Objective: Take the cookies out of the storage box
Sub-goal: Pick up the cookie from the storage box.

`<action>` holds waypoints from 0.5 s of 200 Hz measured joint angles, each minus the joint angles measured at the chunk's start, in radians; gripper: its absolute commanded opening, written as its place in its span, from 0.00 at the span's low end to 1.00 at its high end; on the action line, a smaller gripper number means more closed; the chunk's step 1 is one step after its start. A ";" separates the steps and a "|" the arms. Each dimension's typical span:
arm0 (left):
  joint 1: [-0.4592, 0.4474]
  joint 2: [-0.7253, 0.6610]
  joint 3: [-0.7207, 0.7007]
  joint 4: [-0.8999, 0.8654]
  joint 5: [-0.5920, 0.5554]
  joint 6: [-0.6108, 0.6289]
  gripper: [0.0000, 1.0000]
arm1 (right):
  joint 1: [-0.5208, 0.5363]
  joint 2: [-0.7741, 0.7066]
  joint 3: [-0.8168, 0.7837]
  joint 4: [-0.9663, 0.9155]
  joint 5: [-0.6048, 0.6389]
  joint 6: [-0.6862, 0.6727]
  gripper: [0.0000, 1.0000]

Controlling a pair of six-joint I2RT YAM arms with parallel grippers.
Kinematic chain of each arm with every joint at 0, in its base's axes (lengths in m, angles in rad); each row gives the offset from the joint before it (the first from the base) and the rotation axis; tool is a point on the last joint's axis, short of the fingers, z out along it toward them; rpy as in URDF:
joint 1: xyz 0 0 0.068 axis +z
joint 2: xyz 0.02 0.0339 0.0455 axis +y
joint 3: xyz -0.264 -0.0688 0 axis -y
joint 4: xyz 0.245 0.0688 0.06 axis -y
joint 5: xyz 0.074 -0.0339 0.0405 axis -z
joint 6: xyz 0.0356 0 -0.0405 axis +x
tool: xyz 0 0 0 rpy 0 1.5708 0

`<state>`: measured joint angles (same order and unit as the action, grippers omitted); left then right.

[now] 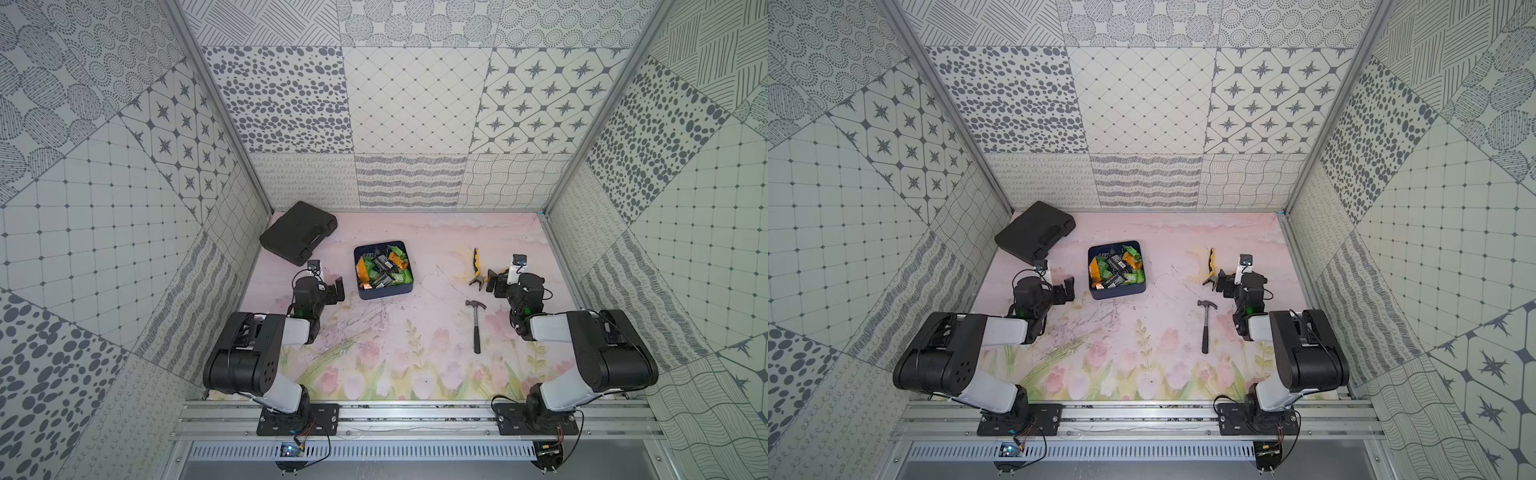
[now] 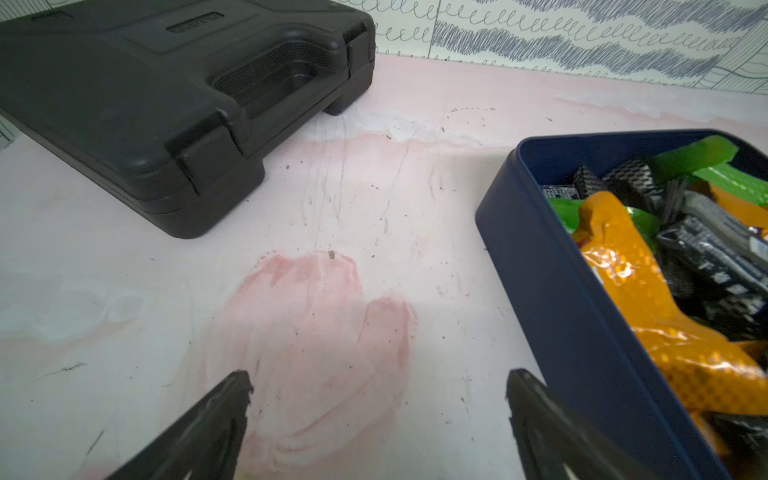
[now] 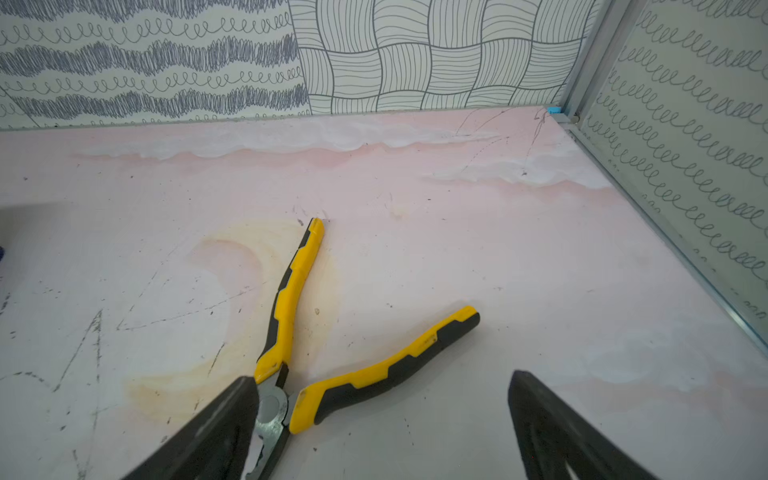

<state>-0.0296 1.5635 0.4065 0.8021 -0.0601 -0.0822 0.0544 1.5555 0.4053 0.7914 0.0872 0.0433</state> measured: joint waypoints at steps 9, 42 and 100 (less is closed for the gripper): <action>0.000 0.000 0.000 0.000 0.000 0.000 0.99 | 0.000 0.000 0.000 0.000 -0.005 -0.002 0.98; 0.000 0.000 0.000 0.000 0.000 0.000 0.99 | 0.000 0.000 0.000 0.000 -0.013 -0.003 0.98; 0.000 0.000 0.000 0.000 0.000 0.000 0.99 | 0.000 0.000 0.000 0.000 -0.016 -0.006 0.98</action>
<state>-0.0296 1.5635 0.4065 0.8021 -0.0601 -0.0822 0.0544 1.5555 0.4053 0.7914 0.0708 0.0368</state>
